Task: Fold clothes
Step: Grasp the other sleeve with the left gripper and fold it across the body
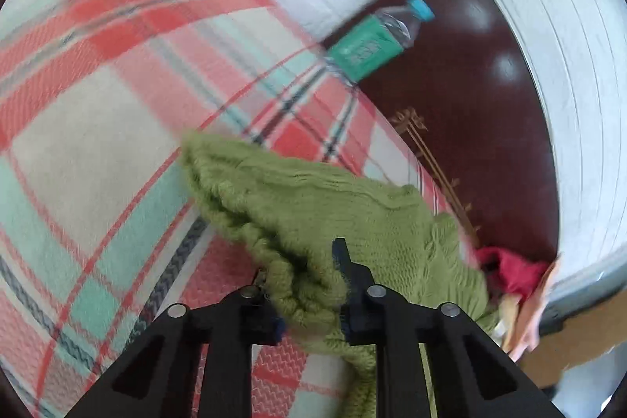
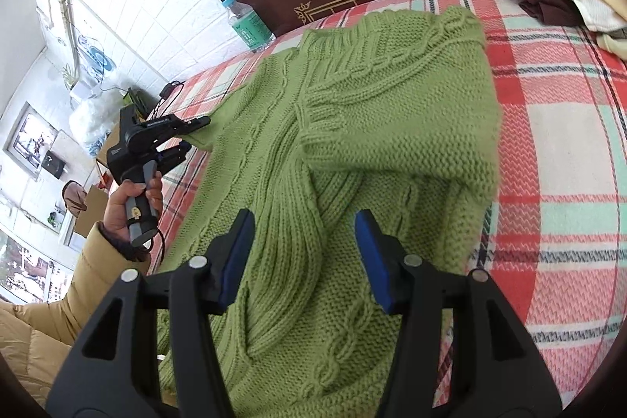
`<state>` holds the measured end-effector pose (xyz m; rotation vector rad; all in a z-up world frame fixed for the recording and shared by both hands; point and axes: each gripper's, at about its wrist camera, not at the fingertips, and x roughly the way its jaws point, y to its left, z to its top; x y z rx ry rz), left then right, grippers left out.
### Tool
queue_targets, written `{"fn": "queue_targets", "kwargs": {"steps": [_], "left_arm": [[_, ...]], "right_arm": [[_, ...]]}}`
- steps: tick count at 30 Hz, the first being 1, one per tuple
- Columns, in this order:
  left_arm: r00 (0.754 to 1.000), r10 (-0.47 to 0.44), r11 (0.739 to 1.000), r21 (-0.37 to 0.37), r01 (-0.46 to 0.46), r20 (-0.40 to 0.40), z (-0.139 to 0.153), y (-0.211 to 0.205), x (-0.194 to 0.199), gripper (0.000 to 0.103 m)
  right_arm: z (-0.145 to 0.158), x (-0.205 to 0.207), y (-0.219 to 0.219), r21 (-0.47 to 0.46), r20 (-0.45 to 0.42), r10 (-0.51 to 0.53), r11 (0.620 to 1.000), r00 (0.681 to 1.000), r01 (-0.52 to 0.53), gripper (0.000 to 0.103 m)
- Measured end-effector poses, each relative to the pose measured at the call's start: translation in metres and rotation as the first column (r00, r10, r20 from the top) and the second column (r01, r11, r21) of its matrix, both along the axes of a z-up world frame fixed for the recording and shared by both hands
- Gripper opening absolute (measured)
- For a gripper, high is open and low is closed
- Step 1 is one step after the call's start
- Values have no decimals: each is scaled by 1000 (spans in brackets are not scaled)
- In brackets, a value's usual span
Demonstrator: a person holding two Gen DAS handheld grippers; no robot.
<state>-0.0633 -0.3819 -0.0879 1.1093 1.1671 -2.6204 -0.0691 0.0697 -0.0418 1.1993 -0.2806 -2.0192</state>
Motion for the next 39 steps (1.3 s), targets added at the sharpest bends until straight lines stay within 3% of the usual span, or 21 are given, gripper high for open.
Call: {"fn": "queue_targets", "kwargs": {"steps": [5,10,13,16,24,26,30,31,34,39], "left_arm": [[983,-171,972,-174,157,-68,46,40,-13,17],[950,-307,914,-295,279,-53,61,89,-23,18],[928,-372,860,-382,338,-15,63,122,-29,18],[895,-445,784,-471,404,28,61,155,-29,18],[814,-554,622,-563,545,176,46,215,-32,22],[800,-561,577,-593,562,212,40,225,-31,26],[766,-587,509,-616,601,261,32,239,-24,74],[762,-589,496,-624,604,270,31,241,-20,77],[760,-590,485,-633,604,273,30,235,-7,77],[786,-576,545,-610,574,224,42,209,14,79]], "right_arm": [[-1,2,13,-6,-4,-22,1000,1000,22,56],[-5,1,25,-22,16,-53,998,998,53,56],[-7,3,32,-23,21,-63,998,998,63,56],[-8,5,39,-26,24,-72,997,997,72,56],[-10,4,47,-42,33,-83,996,996,85,56],[-10,4,46,-43,35,-79,996,996,81,56],[-10,3,39,-37,28,-56,998,998,57,56],[-9,2,36,-38,24,-47,998,999,48,56],[-5,-2,21,-30,1,-13,999,1000,13,56],[3,-9,-5,-17,-39,48,999,998,-49,56]]}}
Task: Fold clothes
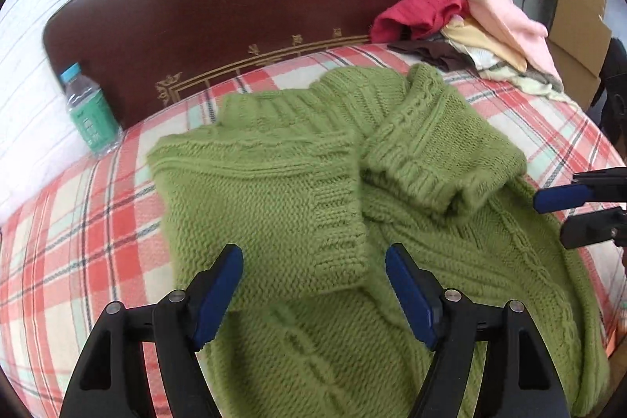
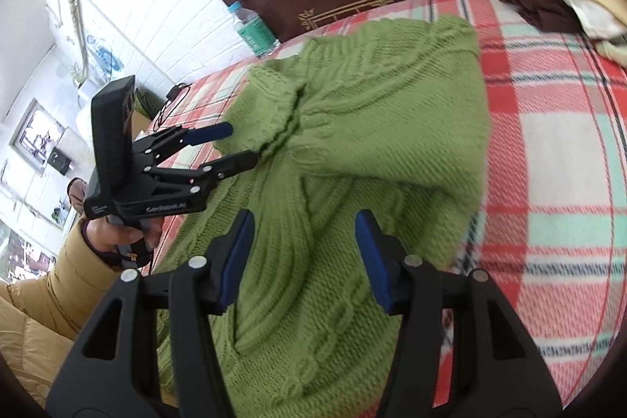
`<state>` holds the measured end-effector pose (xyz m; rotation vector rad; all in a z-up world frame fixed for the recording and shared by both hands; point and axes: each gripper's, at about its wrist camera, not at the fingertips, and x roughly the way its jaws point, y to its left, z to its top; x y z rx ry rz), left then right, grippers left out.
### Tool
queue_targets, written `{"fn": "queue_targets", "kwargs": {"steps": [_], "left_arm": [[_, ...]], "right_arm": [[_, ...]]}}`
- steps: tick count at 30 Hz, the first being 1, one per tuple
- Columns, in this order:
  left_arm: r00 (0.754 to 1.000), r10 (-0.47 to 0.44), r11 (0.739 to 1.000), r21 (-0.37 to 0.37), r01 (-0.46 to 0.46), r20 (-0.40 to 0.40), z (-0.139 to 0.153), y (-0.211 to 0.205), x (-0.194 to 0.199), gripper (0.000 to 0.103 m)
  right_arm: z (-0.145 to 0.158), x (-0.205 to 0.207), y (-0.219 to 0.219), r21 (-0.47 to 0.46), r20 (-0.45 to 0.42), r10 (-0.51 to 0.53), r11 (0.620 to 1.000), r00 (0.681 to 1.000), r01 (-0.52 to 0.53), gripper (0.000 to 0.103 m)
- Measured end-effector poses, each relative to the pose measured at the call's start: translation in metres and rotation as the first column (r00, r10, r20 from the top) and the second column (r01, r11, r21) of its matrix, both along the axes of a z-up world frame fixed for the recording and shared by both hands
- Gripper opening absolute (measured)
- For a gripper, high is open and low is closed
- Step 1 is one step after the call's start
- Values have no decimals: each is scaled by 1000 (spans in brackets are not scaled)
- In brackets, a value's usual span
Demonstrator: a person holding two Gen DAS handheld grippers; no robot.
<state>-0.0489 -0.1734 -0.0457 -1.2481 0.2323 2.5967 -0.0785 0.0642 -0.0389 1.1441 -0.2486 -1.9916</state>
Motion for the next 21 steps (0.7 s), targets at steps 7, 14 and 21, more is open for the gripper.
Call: {"fn": "queue_targets", "kwargs": {"steps": [7,14,21], "left_arm": [[993,108,989,98,-112,42,0,-43,0,81],[994,93,967,232,-104,59,5,-55,13,81],[980,110,945,289,-156,167,-16,-79,53,82]], "right_arm": [[-1,-11,-35,4,-15,63,998,998,-63,56],[-2,2,-13,28,-20,25,999,999,-24,56],[-17,38,37,126,26,-53,991,998,49,56]]}}
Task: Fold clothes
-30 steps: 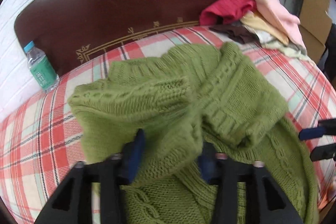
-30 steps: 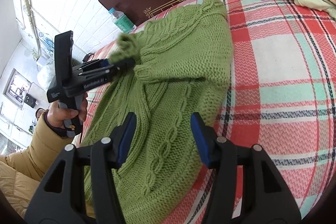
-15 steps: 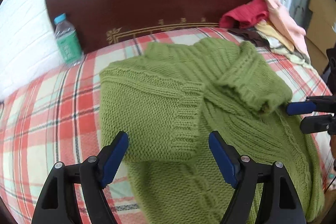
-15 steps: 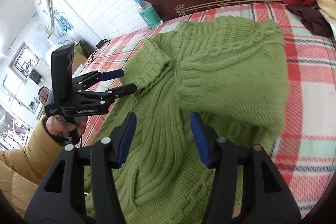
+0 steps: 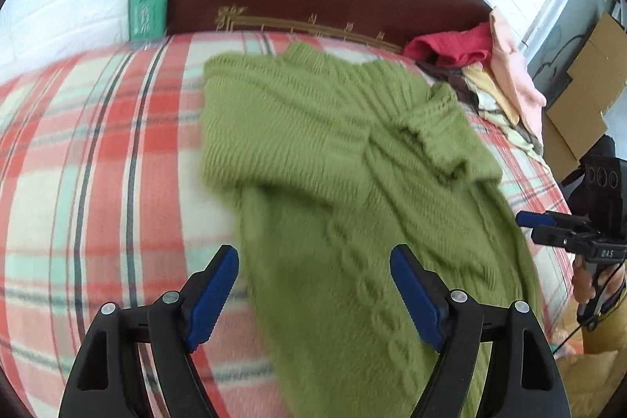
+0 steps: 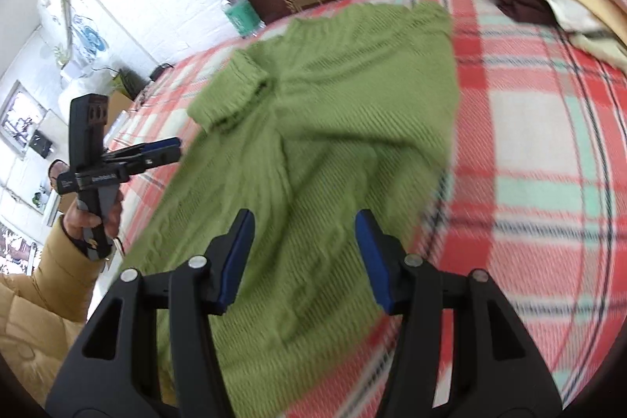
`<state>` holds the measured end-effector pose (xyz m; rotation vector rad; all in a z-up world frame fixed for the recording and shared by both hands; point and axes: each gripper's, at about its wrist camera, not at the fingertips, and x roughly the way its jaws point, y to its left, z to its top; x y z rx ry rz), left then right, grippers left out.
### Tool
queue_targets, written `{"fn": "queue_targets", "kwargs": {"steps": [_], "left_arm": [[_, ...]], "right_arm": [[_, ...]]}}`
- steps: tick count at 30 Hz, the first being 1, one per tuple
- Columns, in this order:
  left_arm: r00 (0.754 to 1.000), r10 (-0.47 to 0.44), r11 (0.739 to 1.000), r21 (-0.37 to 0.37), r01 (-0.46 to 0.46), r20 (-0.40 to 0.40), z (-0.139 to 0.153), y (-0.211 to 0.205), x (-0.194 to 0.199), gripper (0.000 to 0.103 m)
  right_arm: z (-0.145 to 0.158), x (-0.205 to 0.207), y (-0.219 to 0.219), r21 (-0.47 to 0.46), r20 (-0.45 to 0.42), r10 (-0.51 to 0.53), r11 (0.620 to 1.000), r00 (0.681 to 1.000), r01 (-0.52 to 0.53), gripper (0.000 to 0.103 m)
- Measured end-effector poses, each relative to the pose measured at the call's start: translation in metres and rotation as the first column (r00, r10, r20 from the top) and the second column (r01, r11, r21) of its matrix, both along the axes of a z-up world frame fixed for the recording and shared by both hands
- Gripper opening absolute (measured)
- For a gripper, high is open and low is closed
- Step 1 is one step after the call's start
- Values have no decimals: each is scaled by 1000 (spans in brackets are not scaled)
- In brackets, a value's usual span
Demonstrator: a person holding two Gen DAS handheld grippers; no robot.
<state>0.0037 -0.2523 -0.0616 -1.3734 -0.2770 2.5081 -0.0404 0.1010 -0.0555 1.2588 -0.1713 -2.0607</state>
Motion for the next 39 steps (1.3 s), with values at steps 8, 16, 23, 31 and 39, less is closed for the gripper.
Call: {"fn": "queue_targets", "kwargs": {"steps": [8,16,23,31,39], "left_arm": [[996,33,996,86,-40,80,-19,-17,63,82],[995,-21,985,170,4,98,-25,0,105,86],[995,-59,985,167,46,76,-24,23,124,77],[998,5,978,207,-17,60,-7,1,138,26],[989,60,945,312,-101,136,-26,-16,148,83]], "right_arm": [[-14,44,20,7,69,-38,999,997,38,74],[-27,78,-10,37,94,34,999,995,-38,78],[-31,88,-9,90,37,10,996,999,-13,22],[-25,91,49,24,55,-122,992,991,121,17],[-20,103,60,-36,74,-115,992,991,117,86]]}}
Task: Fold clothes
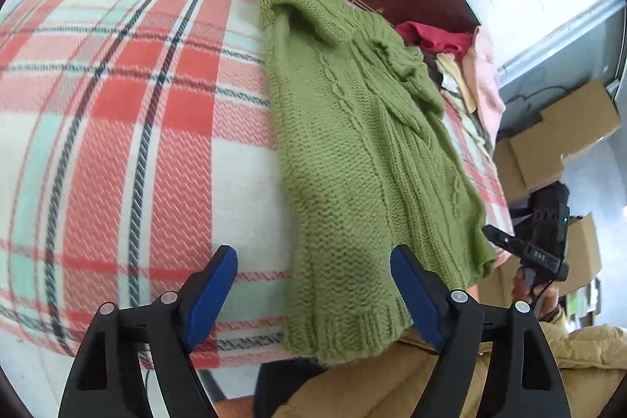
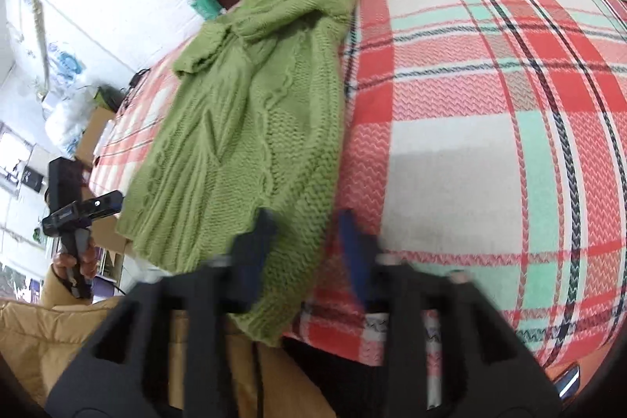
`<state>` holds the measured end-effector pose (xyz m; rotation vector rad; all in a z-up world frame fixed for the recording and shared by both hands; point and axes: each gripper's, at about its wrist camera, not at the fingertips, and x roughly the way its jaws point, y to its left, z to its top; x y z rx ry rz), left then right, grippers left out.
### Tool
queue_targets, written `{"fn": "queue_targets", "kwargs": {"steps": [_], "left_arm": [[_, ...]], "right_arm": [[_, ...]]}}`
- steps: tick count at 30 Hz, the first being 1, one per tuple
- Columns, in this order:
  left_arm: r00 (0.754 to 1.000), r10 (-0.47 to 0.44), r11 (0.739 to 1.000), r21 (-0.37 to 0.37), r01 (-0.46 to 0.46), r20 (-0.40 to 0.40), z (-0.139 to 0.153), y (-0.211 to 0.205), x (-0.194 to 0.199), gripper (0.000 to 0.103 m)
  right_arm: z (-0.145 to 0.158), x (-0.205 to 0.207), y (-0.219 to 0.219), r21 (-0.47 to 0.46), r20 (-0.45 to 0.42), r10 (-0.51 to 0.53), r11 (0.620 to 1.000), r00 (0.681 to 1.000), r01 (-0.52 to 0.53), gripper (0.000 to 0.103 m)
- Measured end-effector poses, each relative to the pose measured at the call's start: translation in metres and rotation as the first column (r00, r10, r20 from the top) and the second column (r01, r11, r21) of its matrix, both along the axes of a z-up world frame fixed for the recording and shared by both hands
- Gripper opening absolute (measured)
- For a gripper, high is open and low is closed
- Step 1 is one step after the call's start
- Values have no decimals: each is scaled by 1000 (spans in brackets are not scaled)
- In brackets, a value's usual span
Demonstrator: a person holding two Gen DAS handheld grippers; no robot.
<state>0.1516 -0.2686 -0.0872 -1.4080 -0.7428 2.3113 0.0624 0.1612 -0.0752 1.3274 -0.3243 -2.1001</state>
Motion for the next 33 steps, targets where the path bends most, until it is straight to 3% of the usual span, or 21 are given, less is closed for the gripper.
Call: {"fn": "queue_targets", "kwargs": {"steps": [3,9,11,12,13,14,16,18,20,21,22,25,26,27,30,33], "left_arm": [[999,-46,998,38,46,1,-4,14,0,84],[994,-106,992,66,106,-10,-7,38,2,95],[993,-115,990,83,116,-8,-7,43,1,95],[993,-114,990,77,114,-6,-7,45,1,93],[994,-111,992,67,111,-4,-7,48,0,84],[994,-107,992,63,106,5,-8,48,0,77],[995,-100,993,59,98,27,-10,46,-1,28],[995,-92,994,55,90,49,-12,44,-2,27],[994,-92,994,71,87,61,-14,42,-3,38],[994,-96,991,95,91,60,-14,42,-3,51],[993,-101,988,119,94,58,-15,41,-4,58],[993,-102,990,102,97,51,-14,46,-5,60],[994,-98,991,96,93,47,-14,48,-6,60],[995,-93,992,93,89,44,-13,48,-6,56],[996,-62,994,97,56,65,-15,45,-10,26],[997,-27,988,155,16,69,-14,36,-12,23]], "right_arm": [[4,6,-5,-57,-3,48,997,999,-48,86],[-8,11,-24,-38,24,105,994,994,-104,86],[-9,12,-29,-40,14,117,992,993,-116,78],[-10,10,-30,-45,17,114,993,993,-113,67],[-12,8,-29,-45,27,111,993,993,-110,58],[-14,6,-29,-45,38,109,993,993,-107,39],[-19,1,-28,-45,60,103,994,993,-100,31],[-18,2,-25,-70,61,113,992,992,-109,31],[-17,1,-23,-76,69,113,991,991,-108,39],[-18,2,-21,-78,73,114,991,991,-108,42],[-18,2,-21,-85,73,116,990,991,-109,43],[-22,5,-18,-120,84,115,987,990,-105,43],[-23,5,-18,-133,86,114,986,990,-102,43],[-23,4,-18,-135,87,116,985,989,-104,35],[-21,4,-18,-144,80,125,983,989,-112,26],[-13,2,-12,-203,65,119,974,991,-104,22]]}}
